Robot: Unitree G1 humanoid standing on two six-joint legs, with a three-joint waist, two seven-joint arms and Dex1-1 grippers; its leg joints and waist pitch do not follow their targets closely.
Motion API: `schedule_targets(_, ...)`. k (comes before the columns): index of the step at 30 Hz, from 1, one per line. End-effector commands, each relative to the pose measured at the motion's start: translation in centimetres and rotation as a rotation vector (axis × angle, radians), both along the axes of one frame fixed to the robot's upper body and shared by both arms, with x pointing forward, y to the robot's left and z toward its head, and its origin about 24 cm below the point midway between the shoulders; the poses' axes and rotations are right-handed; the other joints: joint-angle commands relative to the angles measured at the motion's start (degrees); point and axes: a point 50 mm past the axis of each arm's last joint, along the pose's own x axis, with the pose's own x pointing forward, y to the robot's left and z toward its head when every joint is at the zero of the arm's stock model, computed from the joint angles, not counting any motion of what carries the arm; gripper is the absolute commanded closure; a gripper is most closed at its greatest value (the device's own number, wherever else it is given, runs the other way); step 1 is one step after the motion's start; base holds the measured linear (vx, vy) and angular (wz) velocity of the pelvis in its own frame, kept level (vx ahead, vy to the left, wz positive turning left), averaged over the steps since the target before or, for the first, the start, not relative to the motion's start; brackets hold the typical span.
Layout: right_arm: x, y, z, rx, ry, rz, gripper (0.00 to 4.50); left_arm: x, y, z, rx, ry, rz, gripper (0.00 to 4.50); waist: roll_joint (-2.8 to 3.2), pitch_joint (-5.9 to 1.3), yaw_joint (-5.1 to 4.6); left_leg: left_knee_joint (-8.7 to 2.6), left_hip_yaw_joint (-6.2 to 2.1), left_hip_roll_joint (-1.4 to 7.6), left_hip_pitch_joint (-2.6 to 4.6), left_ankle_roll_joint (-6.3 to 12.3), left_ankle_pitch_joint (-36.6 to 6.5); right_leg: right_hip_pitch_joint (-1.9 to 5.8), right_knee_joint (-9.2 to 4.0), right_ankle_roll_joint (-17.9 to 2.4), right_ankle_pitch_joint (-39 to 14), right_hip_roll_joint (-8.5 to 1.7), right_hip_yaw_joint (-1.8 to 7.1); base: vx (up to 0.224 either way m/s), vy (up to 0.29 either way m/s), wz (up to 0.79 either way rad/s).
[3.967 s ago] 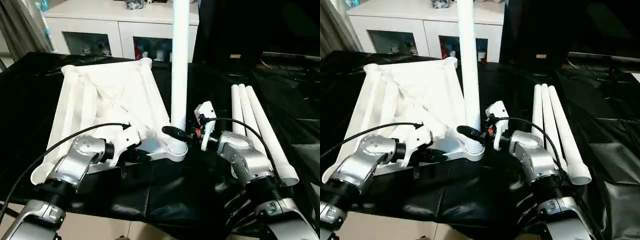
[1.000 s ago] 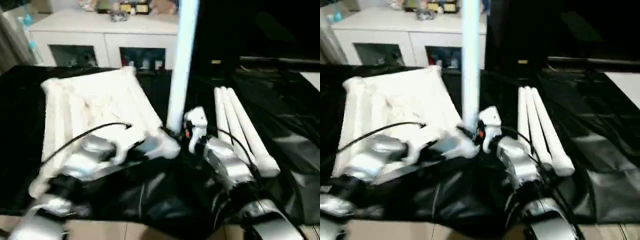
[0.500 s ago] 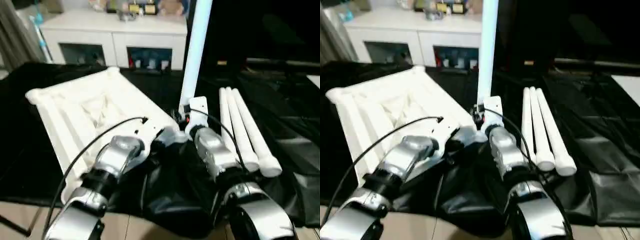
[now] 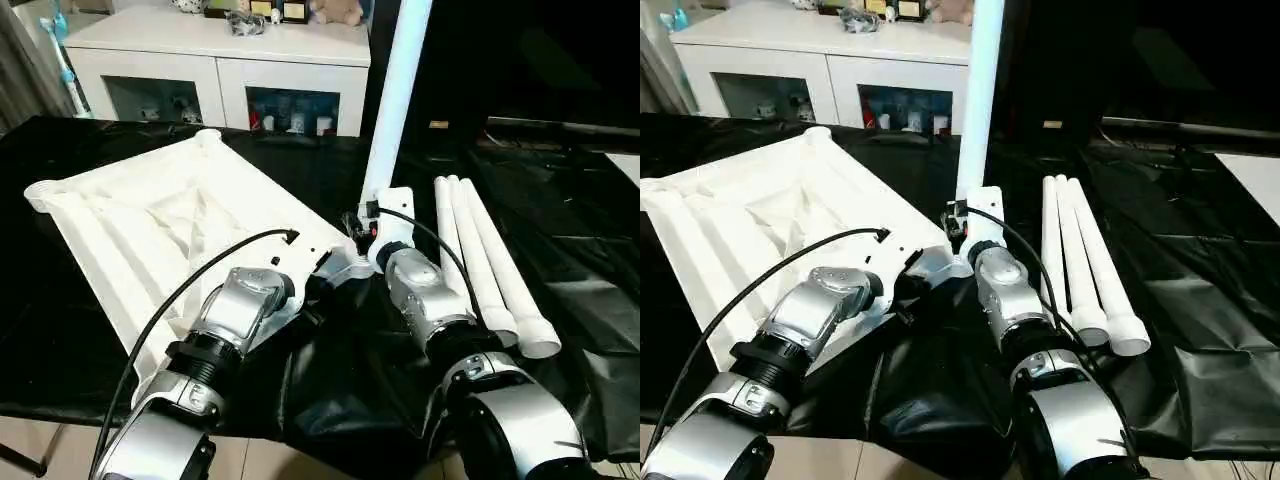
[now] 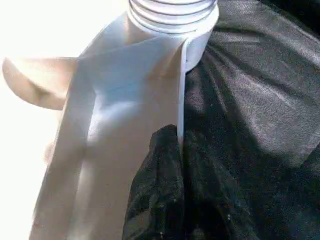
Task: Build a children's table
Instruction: Rotate leg to tighten
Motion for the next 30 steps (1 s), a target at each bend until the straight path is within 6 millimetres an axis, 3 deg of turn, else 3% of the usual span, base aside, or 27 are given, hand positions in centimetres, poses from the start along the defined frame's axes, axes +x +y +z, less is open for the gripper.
schedule_targets(1,-2.7,2.3,-4.1,0.044,0.197,0.106,1.91,-0.3,0.1,-1.0,0.035,0.023,0.008,4.5,0.58,-0.72,0.08,-4.76,-0.64,2.72,-1.35,1.66,-17.61,0.9,-6.02,-8.96,-18.65,-3.75,3.06,0.0,0.0,0.0)
schedule_targets(3,-2.5,2.4,-3.7,0.055,0.172,0.13,1.65,-0.4,0.3,-0.9,0.036,0.016,-0.007,4.5,0.41,-0.86,-0.05,-4.74,-0.67,2.76,-1.61,1.51,-16.4,1.17,-5.81,-9.23,-16.84,-3.68,2.95,0.0,0.0,0.0)
schedule_targets(4,-2.4,2.5,-3.4,0.051,0.154,0.149,1.47,-0.4,0.4,-0.9,0.04,0.01,-0.024,4.5,0.74,-0.82,-0.16,-4.65,-0.6,2.74,-1.71,1.86,-15.21,1.18,-5.62,-9.76,-15.03,-3.64,2.97,0.0,0.0,0.0)
schedule_targets(6,-2.3,2.5,-3.0,0.047,0.129,0.176,1.43,-0.5,0.6,-0.9,0.044,0.002,-0.039,4.5,0.79,-0.84,-0.33,-4.49,-0.46,2.66,-1.8,2.55,-14.39,1.24,-5.72,-10.19,-14.95,-3.73,2.96,0.0,0.0,0.0)
schedule_targets(8,-2.1,2.6,-2.4,0.055,0.096,0.21,1.08,-0.5,1.0,-0.9,0.047,-0.016,-0.057,4.5,0.71,-1.05,-0.54,-4.17,-0.37,2.71,-2.29,3.31,-10.63,1.57,-5.29,-11.02,-11.04,-3.68,2.9,0.0,0.0,0.0)
schedule_targets(12,-2.0,2.4,-1.2,0.074,0.025,0.308,0.75,-0.7,1.5,-0.5,0.048,-0.059,-0.129,4.5,0.91,-1.03,-0.56,-3.94,-0.19,2.89,-2.26,4.23,-8.65,1.61,-4.98,-12.39,-7.78,-3.63,2.81,0.0,0.0,0.0)
schedule_targets(21,-2.5,-0.3,-0.7,-0.048,-0.04,0.486,0.05,-2.4,2.5,0.0,-0.063,-0.035,-0.316,4.5,1.22,-1.51,-0.45,-2.67,0.43,2.82,-2.0,6.25,-0.19,2.12,-3.28,-16.49,7.92,-3.18,2.77,0.0,0.0,0.0)
schedule_targets(26,-4.1,-1.5,-0.1,-0.038,-0.07,0.732,0.05,-3.9,3.7,0.3,-0.106,-0.007,-0.488,4.5,1.43,-1.9,0.73,-1.54,0.59,2.87,-1.78,11.18,5.53,1.98,-2.08,-17.77,17.29,-2.92,2.57,0.0,0.0,0.0)
schedule_targets(28,-4.6,-1.9,0.1,-0.047,-0.068,0.794,0.05,-4.3,4.2,0.5,-0.111,0.02,-0.521,4.5,1.41,-2.07,1.1,-1.2,0.54,2.99,-2.08,12.1,7.93,2.07,-1.45,-17.86,20.24,-2.77,2.43,0.0,0.0,0.0)
schedule_targets(30,-5.2,-2.3,0.1,-0.061,-0.06,0.853,0.05,-4.8,4.7,0.8,-0.123,0.035,-0.565,4.5,1.46,-2.06,1.4,-0.94,0.59,3.03,-2.15,12.28,8.16,1.83,-1.28,-17.92,19.95,-2.71,2.27,0.0,0.0,0.0)
